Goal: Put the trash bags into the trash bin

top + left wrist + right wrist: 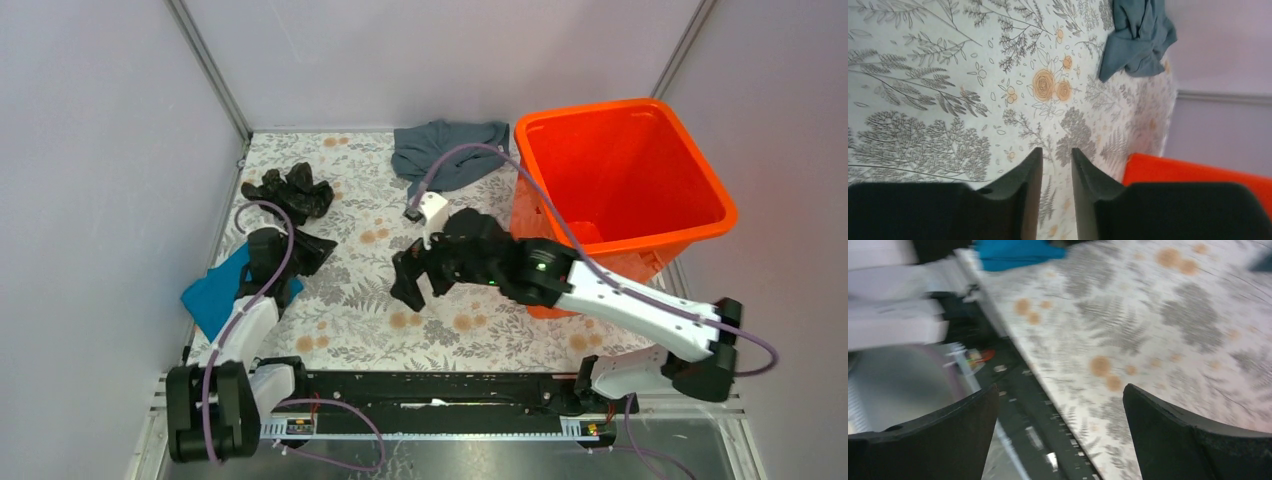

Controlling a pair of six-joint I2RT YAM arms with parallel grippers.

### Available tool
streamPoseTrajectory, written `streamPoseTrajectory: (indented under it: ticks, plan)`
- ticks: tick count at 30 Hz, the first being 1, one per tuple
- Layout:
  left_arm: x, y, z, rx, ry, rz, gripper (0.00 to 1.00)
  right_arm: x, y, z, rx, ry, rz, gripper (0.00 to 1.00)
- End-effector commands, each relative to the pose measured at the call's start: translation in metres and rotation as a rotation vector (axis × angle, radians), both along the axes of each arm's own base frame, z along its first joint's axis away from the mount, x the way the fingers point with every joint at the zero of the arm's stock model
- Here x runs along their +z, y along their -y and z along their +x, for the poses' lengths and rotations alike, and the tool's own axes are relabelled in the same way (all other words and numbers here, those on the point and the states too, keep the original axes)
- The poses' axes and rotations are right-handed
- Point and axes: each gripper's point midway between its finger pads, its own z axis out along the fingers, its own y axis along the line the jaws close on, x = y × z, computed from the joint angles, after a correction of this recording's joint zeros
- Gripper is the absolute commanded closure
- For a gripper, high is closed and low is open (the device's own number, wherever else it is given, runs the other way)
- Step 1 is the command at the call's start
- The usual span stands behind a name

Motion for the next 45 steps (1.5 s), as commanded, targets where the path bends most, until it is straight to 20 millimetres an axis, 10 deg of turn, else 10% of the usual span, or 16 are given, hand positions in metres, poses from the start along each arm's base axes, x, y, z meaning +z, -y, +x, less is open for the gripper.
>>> streamPoseTrajectory:
  ticks: [1, 4, 11, 19, 38, 45]
  plan:
    - [0.029, -0.021, 0.004, 0.070, 0.016, 0.102, 0.42, -0.047, 0.030, 0.073, -0.372, 0.180, -0.228, 0.00]
    - [0.045, -0.035, 0.021, 0.118, 0.008, 0.104, 0.17, -0.082, 0.047, 0.093, -0.455, 0.254, -0.408, 0.00]
    - [0.040, -0.056, 0.067, 0.219, -0.071, -0.001, 0.04, -0.140, 0.106, 0.124, -0.623, 0.439, -0.870, 0.00]
    - [0.025, -0.085, 0.109, 0.334, -0.131, 0.017, 0.01, -0.167, 0.168, 0.139, -0.770, 0.435, -0.984, 0.00]
    - [-0.018, -0.105, 0.137, 0.303, -0.226, 0.158, 0.35, -0.177, 0.232, 0.146, -0.963, 0.399, -1.041, 0.00]
    - [-0.016, -0.094, 0.141, 0.212, -0.200, 0.155, 0.77, -0.188, 0.180, 0.126, -0.708, 0.244, -0.832, 0.00]
